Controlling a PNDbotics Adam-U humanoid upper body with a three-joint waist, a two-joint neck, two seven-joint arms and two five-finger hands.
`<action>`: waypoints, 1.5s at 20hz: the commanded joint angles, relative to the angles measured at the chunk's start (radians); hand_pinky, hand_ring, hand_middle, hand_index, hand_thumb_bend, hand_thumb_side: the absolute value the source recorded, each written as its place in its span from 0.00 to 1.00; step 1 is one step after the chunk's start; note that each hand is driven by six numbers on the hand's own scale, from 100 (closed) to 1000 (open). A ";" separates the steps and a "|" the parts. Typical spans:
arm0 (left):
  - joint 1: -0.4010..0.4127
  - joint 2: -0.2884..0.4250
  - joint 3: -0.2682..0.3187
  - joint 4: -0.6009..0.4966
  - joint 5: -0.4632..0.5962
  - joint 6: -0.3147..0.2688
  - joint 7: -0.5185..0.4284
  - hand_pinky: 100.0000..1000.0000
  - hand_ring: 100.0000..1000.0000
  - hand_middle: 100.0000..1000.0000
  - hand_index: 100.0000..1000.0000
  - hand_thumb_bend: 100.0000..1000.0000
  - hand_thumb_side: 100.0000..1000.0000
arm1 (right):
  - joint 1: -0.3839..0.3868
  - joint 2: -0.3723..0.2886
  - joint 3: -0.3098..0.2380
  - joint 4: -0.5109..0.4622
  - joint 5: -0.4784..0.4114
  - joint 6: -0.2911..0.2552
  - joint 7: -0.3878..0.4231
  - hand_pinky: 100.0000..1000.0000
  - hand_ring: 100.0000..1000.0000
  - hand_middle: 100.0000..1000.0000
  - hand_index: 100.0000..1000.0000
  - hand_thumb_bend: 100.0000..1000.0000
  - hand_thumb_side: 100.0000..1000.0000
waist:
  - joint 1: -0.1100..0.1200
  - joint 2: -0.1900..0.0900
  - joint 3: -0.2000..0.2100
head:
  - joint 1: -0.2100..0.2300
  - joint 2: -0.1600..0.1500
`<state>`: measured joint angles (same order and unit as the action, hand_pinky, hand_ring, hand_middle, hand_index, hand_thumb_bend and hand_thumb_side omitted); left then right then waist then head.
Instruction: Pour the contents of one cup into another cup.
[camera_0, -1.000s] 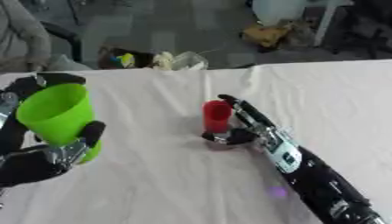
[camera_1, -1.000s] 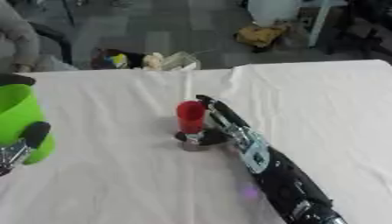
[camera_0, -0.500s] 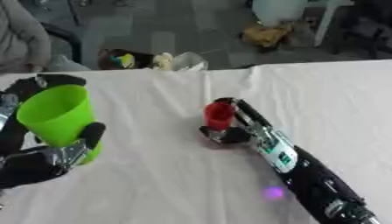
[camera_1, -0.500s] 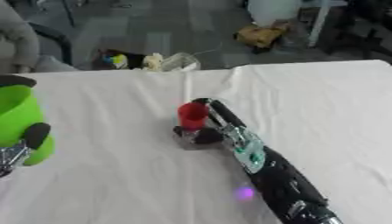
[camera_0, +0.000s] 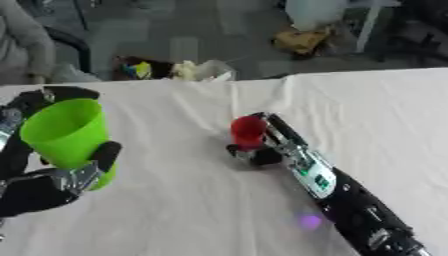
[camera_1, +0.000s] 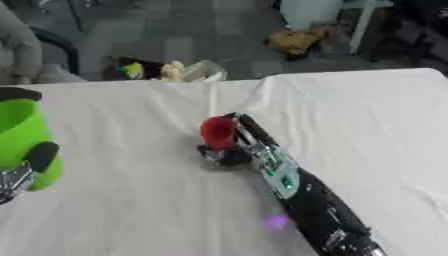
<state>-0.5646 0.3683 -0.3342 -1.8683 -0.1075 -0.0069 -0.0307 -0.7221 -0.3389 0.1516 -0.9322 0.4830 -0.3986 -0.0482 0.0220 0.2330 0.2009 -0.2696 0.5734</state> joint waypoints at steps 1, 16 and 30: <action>-0.013 0.014 0.015 -0.018 0.000 -0.002 0.006 0.19 0.00 0.19 0.72 0.00 0.15 | -0.008 -0.020 0.003 -0.036 -0.021 0.008 0.001 0.65 0.77 0.06 0.38 0.00 0.11 | 0.002 -0.015 -0.007 | -0.002 -0.008; 0.005 0.174 0.047 -0.069 -0.078 0.064 -0.065 0.18 0.00 0.19 0.72 0.04 0.12 | 0.084 -0.068 0.078 -0.304 -0.085 0.032 0.127 0.65 0.77 0.06 0.38 0.00 0.11 | 0.006 -0.044 -0.080 | 0.000 -0.011; -0.098 0.285 -0.035 -0.064 -0.237 0.083 -0.241 0.18 0.00 0.19 0.71 0.11 0.09 | 0.040 0.023 0.178 -0.299 -0.055 0.014 0.275 0.64 0.77 0.04 0.38 0.00 0.09 | 0.025 -0.056 -0.099 | -0.016 -0.023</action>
<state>-0.6433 0.6246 -0.3683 -1.9273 -0.3296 0.0777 -0.2555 -0.6612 -0.3166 0.3274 -1.2287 0.4189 -0.3830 0.2178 0.0473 0.1956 0.1015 -0.2806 0.5605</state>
